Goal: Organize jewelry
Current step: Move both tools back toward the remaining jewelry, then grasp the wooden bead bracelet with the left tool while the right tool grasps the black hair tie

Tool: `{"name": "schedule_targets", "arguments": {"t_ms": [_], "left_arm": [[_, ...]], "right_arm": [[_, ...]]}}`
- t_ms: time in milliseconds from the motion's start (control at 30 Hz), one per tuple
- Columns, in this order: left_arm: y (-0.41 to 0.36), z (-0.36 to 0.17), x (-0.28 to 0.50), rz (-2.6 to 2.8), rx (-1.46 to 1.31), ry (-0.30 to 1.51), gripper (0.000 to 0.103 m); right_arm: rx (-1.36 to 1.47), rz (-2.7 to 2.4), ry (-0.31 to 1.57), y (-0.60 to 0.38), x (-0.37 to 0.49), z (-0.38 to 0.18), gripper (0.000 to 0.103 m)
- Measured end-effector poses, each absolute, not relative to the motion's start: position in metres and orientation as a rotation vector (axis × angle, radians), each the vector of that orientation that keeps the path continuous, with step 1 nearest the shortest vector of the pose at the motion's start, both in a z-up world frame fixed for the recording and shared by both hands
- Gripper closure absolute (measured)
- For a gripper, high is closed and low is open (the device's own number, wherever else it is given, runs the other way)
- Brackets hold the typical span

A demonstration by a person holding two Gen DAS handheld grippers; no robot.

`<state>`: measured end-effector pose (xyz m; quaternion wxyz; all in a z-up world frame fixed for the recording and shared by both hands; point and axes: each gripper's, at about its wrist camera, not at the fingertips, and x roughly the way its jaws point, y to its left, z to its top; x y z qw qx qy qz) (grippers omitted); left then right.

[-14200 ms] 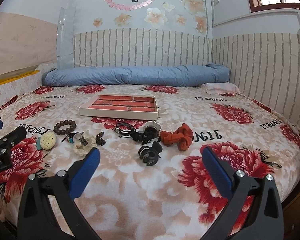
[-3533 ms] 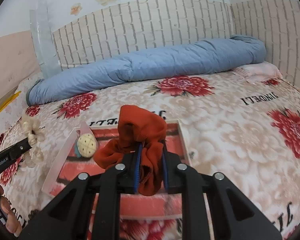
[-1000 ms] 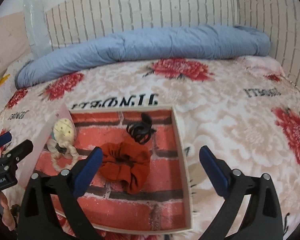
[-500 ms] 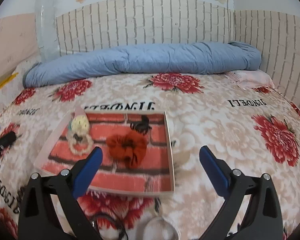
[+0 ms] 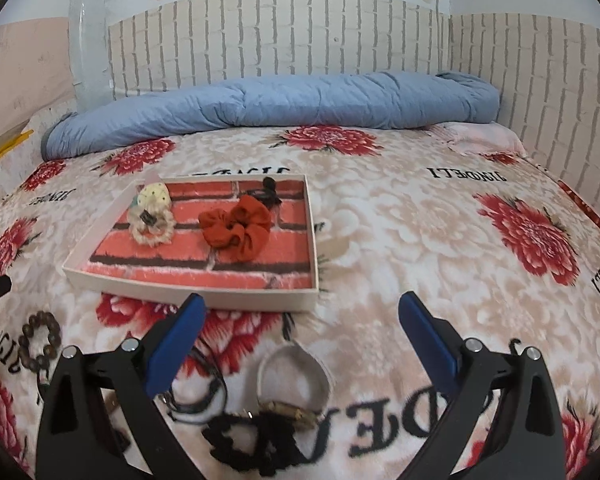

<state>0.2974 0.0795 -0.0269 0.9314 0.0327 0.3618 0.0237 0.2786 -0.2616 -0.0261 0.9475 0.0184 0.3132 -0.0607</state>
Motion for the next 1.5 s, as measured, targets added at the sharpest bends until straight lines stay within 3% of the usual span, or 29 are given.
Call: {"name": "schedule_targets", "arguments": {"t_ms": [433, 567, 667, 900, 1500], "left_arm": [[0.111, -0.060, 0.269, 0.063, -0.024, 0.790, 0.006], [0.112, -0.067, 0.269, 0.076, -0.011, 0.794, 0.008], [0.110, -0.074, 0.273, 0.072, 0.000, 0.818, 0.015], [0.105, -0.084, 0.279, 0.069, 0.016, 0.849, 0.018], [0.106, -0.100, 0.293, 0.069, 0.011, 0.906, 0.031]], "right_arm": [[0.041, -0.166, 0.696, -0.269, 0.237, -0.061, 0.009], [0.022, -0.158, 0.715, -0.263, 0.231, -0.068, 0.022], [0.020, -0.153, 0.736, -0.261, 0.228, -0.076, 0.025], [0.035, -0.149, 0.770, -0.261, 0.227, -0.085, 0.036], [0.048, -0.141, 0.840, -0.260, 0.233, -0.101, 0.045]]}}
